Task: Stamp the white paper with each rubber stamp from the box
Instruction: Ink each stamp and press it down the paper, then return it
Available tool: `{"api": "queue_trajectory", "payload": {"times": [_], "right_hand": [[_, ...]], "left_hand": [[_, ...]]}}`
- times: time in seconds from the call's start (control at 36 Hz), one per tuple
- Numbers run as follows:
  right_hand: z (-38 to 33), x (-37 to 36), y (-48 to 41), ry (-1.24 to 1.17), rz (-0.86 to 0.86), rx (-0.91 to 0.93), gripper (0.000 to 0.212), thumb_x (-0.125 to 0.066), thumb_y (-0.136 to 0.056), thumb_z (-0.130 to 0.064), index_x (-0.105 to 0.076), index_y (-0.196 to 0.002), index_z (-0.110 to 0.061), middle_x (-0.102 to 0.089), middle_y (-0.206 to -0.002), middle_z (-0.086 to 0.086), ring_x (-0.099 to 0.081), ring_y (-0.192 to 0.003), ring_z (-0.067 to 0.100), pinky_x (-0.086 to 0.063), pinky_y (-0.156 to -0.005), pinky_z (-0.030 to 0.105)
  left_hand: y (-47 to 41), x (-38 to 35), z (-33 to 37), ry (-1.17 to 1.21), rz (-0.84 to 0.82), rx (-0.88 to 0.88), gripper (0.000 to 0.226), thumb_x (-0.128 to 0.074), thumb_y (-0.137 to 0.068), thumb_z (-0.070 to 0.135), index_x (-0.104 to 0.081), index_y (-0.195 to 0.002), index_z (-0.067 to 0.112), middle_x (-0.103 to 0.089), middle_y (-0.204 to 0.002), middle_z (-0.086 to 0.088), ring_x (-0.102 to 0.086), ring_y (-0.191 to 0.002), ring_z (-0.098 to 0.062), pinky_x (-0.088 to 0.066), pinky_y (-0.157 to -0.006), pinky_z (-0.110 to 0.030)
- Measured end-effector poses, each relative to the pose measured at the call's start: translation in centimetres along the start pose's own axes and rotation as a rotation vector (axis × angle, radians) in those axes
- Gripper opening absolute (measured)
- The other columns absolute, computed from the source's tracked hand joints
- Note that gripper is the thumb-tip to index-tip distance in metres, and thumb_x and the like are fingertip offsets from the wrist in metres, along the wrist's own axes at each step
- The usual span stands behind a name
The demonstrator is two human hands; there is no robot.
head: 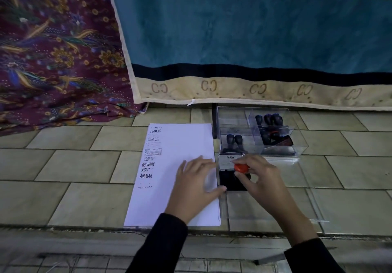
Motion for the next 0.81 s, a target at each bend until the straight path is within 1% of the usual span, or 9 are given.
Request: {"api": "queue_trajectory", "payload": {"times": [0.06, 0.11, 0.17, 0.28, 0.36, 0.47, 0.61, 0.67, 0.81], "right_hand": [[0.0, 0.1, -0.1, 0.002, 0.015, -0.003, 0.027, -0.073, -0.08, -0.012, -0.068, -0.106, -0.019, -0.061, -0.099, -0.005, -0.061, -0.09, 0.006, -0.056, -0.082, 0.026], [0.0, 0.2, -0.2, 0.0, 0.023, -0.007, 0.027, -0.073, -0.08, -0.013, -0.068, -0.106, -0.019, -0.061, -0.1, -0.005, -0.061, -0.091, 0.006, -0.056, -0.082, 0.027], [0.1, -0.1, -0.1, 0.008, 0.017, -0.011, 0.027, -0.074, -0.079, -0.013, -0.069, -0.106, -0.018, -0.062, -0.1, -0.004, -0.061, -0.092, 0.007, -0.056, -0.083, 0.028], [-0.2, -0.2, 0.0, 0.007, 0.026, 0.008, 0.026, -0.075, -0.078, -0.011, -0.07, -0.103, -0.016, -0.062, -0.096, -0.004, -0.061, -0.089, 0.006, -0.055, -0.08, 0.025], [-0.4, -0.2, -0.2, 0.019, 0.032, 0.022, 0.025, -0.075, -0.077, -0.01, -0.071, -0.102, -0.014, -0.062, -0.094, -0.003, -0.06, -0.086, 0.007, -0.054, -0.079, 0.023], [-0.3, -0.2, -0.6, 0.018, 0.028, 0.02, 0.025, -0.074, -0.078, -0.009, -0.071, -0.102, -0.012, -0.063, -0.094, -0.001, -0.061, -0.085, 0.01, -0.055, -0.078, 0.028], [0.1, -0.1, -0.6, 0.011, 0.027, 0.008, 0.026, -0.074, -0.079, -0.011, -0.071, -0.104, -0.013, -0.063, -0.096, -0.001, -0.062, -0.087, 0.011, -0.056, -0.08, 0.031], [0.0, -0.2, -0.6, 0.002, 0.029, 0.012, 0.025, -0.074, -0.078, -0.01, -0.071, -0.104, -0.012, -0.064, -0.094, 0.0, -0.063, -0.087, 0.012, -0.056, -0.079, 0.031], [0.2, -0.2, -0.2, -0.02, 0.02, -0.003, 0.026, -0.079, -0.072, -0.01, -0.073, -0.096, -0.015, -0.062, -0.087, -0.006, -0.062, -0.081, 0.006, -0.056, -0.074, 0.025]], "left_hand": [[-0.4, -1.5, 0.7, -0.032, -0.034, -0.021, 0.069, -0.057, -0.076, 0.069, -0.048, -0.135, 0.034, -0.045, -0.139, 0.018, -0.025, -0.14, -0.004, -0.011, -0.118, -0.039], [-0.7, -2.3, 1.0, -0.048, -0.039, -0.035, 0.071, -0.059, -0.075, 0.069, -0.049, -0.135, 0.033, -0.047, -0.136, 0.017, -0.026, -0.14, -0.006, -0.011, -0.118, -0.037], [-0.9, -2.5, 0.8, -0.045, -0.02, -0.039, 0.069, -0.061, -0.073, 0.067, -0.052, -0.132, 0.031, -0.049, -0.134, 0.016, -0.029, -0.139, -0.007, -0.012, -0.117, -0.036], [-1.1, -2.6, 0.4, -0.018, -0.001, -0.042, 0.064, -0.062, -0.072, 0.066, -0.059, -0.126, 0.031, -0.05, -0.134, 0.014, -0.032, -0.137, -0.008, -0.017, -0.116, -0.039], [-1.1, -2.6, 0.2, 0.012, 0.017, -0.045, 0.064, -0.063, -0.07, 0.066, -0.062, -0.123, 0.03, -0.052, -0.132, 0.014, -0.036, -0.133, -0.007, -0.021, -0.113, -0.036], [-1.3, -2.6, 0.0, 0.031, 0.034, -0.041, 0.063, -0.065, -0.068, 0.065, -0.063, -0.12, 0.03, -0.053, -0.129, 0.015, -0.039, -0.126, -0.005, -0.025, -0.11, -0.033], [-1.2, -2.5, 0.0, 0.05, 0.049, -0.048, 0.068, -0.059, -0.066, 0.07, -0.065, -0.118, 0.028, -0.054, -0.127, 0.015, -0.036, -0.123, 0.0, -0.023, -0.104, -0.026], [-1.2, -2.4, 0.0, 0.053, 0.051, -0.047, 0.067, -0.06, -0.066, 0.069, -0.065, -0.119, 0.028, -0.054, -0.128, 0.015, -0.037, -0.123, 0.0, -0.022, -0.105, -0.026], [-1.2, -2.5, 0.0, 0.055, 0.047, -0.046, 0.064, -0.066, -0.067, 0.066, -0.065, -0.119, 0.028, -0.054, -0.128, 0.015, -0.037, -0.124, -0.001, -0.022, -0.107, -0.027]]}}
Point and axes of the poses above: each hand's wrist, its own y-axis away from the middle knuckle, its own x-axis out of the back of the hand, z = x × y, the point moved 9 cm from there along -y, towards the middle knuckle
